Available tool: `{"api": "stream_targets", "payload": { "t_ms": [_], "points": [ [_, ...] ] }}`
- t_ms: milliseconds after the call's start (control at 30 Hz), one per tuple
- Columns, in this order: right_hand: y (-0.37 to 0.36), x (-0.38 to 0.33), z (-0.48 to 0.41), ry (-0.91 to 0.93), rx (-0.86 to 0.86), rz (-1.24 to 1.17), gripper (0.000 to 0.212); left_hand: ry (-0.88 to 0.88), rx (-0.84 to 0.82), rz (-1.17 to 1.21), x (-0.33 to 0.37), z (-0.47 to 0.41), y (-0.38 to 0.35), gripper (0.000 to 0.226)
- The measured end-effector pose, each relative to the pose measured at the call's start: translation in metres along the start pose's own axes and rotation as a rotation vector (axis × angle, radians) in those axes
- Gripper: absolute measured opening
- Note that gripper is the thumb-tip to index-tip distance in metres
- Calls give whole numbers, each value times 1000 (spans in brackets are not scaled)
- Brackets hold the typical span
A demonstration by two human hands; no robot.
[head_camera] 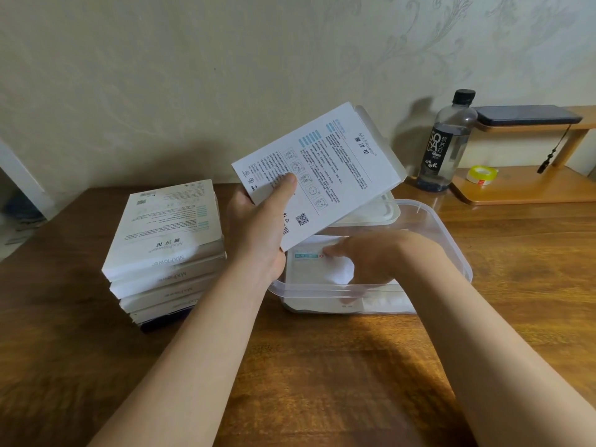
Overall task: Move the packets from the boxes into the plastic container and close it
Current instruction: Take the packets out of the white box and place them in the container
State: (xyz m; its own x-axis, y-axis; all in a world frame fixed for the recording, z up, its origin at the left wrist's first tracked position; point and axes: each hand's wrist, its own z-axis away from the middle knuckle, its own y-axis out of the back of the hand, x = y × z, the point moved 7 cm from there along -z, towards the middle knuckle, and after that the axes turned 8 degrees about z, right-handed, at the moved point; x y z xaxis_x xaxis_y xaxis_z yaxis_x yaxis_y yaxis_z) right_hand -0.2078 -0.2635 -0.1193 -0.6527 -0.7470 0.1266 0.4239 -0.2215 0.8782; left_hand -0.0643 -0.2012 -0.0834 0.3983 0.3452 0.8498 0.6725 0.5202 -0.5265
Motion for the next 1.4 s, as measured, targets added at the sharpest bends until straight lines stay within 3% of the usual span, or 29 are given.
{"api": "stream_targets", "payload": {
  "t_ms": [200,300,467,633,733,833,1000,1200,1300,1400],
  "points": [
    [9,-11,-8,65,121,-68,93,-1,-11,7,1,1,-1,16],
    [4,-15,-10,68,71,-73,96,-1,-9,5,1,0,-1,16],
    [2,-18,-7,69,40,-88,81,4,-5,7,-1,-1,0,17],
    [1,-19,-8,77,42,-89,82,-1,-5,7,-1,-2,0,19],
    [9,-14,-9,71,138,-144,82,4,-8,13,0,-2,0,18],
    [28,-4,3,90,271,-331,78,30,-27,29,2,0,-1,21],
    [37,53,47,-47,445,-668,48,81,-122,131,13,5,-12,25],
    [43,142,147,-170,834,-1514,24,276,-480,-36,9,33,-44,40],
    [49,163,188,-54,792,-1677,36,356,-653,-82,1,60,-75,22],
    [45,171,222,-10,627,-1513,49,369,-756,-229,-14,82,-111,21]
  ]
}}
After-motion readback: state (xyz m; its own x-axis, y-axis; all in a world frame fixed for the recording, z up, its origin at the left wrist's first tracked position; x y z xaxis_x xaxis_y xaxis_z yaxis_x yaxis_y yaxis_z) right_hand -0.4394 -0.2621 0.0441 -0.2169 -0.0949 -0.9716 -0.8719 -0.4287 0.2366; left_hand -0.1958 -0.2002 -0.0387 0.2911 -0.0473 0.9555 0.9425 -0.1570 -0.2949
